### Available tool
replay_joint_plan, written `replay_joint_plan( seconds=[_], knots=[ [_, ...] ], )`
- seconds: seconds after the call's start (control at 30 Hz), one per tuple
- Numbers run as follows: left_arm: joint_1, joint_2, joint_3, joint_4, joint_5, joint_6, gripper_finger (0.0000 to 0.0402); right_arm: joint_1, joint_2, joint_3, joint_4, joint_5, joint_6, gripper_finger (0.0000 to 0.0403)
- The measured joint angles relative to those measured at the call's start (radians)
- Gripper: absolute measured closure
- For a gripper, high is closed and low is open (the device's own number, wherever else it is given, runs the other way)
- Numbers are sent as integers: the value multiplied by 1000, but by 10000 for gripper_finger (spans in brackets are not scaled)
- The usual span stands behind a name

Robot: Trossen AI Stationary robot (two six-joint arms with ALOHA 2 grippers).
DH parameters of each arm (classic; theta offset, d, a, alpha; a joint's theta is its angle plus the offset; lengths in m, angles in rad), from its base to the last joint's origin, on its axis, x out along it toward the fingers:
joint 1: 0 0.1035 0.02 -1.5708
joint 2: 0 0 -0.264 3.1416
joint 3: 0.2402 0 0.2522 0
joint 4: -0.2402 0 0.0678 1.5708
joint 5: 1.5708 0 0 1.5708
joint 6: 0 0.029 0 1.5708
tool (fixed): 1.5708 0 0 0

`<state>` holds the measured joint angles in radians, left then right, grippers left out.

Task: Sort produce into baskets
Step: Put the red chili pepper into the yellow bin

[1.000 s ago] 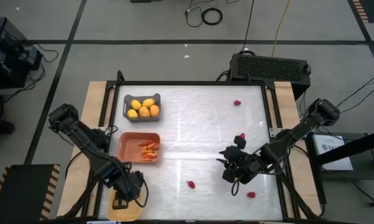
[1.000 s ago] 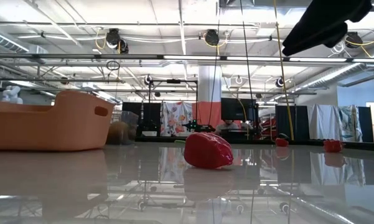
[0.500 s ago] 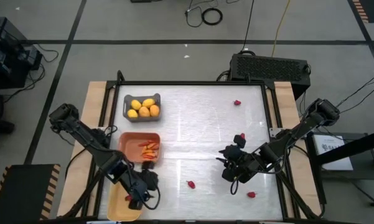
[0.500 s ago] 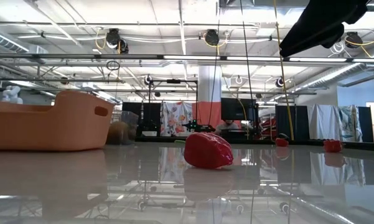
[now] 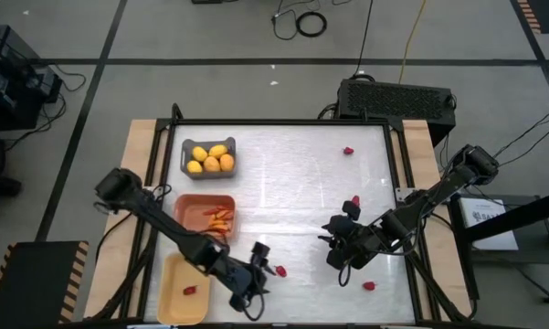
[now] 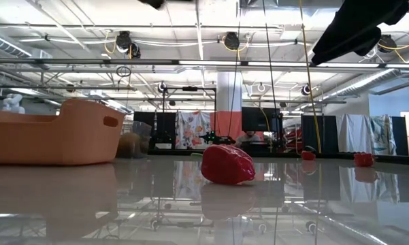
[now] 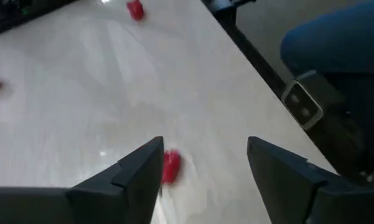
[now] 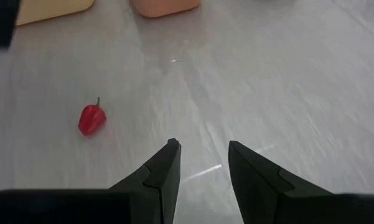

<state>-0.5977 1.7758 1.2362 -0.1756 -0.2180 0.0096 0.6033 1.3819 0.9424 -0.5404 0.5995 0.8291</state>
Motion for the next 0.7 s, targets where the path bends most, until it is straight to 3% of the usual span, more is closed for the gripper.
replay_joint_plan(
  seconds=[0.33, 0.43, 0.7],
  knots=[
    [38, 123, 45, 64, 13, 152, 78, 0, 0, 0, -1, -3, 23, 277],
    [60, 148, 45, 64, 73, 154, 73, 0, 0, 0, -1, -3, 24, 277],
    [138, 240, 45, 90, 96, 206, 72, 0, 0, 0, -1, -3, 27, 277]
  ],
)
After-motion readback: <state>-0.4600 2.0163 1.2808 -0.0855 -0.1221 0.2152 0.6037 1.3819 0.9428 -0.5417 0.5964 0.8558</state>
